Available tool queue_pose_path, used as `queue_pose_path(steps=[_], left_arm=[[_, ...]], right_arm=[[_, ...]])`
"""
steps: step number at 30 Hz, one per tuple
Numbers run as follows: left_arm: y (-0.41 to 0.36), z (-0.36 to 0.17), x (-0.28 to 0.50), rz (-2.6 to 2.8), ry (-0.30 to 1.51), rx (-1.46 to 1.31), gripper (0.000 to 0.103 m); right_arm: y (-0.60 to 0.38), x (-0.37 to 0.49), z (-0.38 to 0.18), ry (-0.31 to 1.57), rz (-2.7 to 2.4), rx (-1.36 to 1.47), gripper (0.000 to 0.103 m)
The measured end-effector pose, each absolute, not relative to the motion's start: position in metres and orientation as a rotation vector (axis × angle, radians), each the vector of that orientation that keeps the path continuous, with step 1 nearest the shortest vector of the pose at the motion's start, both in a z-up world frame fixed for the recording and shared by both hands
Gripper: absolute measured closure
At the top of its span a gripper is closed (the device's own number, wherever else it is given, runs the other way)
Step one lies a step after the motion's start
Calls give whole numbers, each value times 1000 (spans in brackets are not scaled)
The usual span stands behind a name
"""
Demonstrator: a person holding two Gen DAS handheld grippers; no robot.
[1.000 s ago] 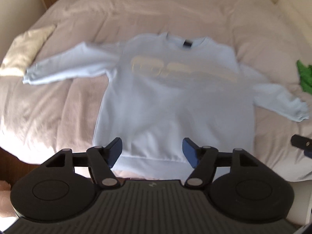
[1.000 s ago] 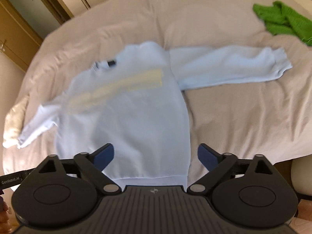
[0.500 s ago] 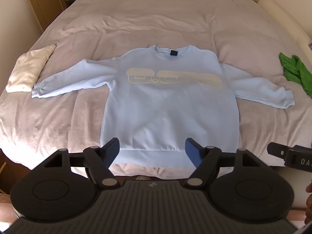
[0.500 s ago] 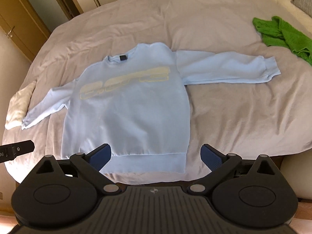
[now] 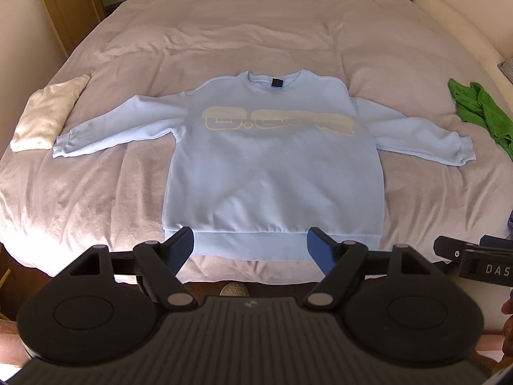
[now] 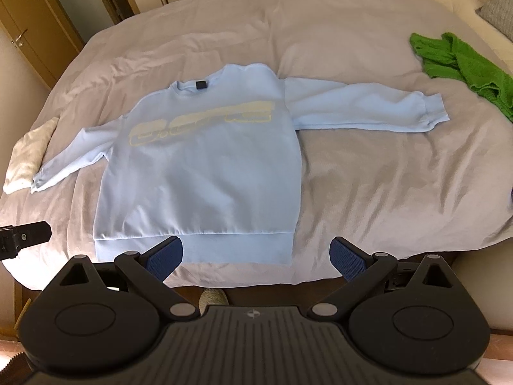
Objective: Fold clothes
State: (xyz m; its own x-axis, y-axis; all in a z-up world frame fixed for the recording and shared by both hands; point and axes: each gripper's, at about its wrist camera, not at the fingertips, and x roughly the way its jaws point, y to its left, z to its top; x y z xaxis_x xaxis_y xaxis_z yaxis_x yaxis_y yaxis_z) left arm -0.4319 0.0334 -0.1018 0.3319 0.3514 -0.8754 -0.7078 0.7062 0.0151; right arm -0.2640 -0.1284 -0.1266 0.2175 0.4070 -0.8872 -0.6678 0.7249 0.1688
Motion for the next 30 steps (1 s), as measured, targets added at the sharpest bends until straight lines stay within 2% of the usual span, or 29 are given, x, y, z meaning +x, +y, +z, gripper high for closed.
queue_pose_path(steps=[30], left_arm=[[1,-112,-415,690,1067,-333,25]], right_arm=[[-165,-251,-138,1151,753,-282,2]])
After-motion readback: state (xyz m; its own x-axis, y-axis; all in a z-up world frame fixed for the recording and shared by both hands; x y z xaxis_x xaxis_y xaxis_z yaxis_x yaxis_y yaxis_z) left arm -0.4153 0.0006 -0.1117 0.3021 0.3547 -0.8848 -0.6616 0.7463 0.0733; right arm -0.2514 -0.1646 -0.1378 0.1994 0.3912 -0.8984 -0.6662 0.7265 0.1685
